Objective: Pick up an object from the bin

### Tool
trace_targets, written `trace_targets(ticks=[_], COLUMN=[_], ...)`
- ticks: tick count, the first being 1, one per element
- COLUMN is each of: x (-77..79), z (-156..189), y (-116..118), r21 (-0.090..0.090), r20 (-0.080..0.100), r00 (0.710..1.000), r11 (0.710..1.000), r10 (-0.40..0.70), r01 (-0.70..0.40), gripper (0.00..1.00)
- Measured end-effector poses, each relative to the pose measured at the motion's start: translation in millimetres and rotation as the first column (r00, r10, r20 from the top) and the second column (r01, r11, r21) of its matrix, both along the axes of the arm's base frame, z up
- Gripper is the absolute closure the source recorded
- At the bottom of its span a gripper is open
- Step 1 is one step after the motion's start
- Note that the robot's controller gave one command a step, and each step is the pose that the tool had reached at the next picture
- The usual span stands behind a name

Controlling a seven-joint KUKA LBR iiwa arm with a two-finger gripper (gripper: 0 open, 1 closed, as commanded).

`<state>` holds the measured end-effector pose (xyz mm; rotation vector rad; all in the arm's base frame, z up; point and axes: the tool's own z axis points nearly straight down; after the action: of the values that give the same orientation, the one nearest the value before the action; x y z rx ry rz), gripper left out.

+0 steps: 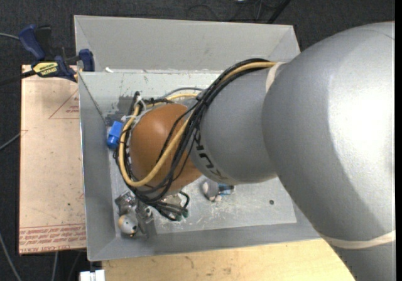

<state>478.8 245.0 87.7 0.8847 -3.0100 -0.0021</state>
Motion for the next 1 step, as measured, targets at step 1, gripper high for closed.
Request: trace_targets(ticks=[1], x=[0.5], z=[18.2], y=[0.3], r21=[0.000], r20=[0.002], r00=[1.000], r11=[1.000], r10=[-0.001], r01=[0.001], gripper=[1.00])
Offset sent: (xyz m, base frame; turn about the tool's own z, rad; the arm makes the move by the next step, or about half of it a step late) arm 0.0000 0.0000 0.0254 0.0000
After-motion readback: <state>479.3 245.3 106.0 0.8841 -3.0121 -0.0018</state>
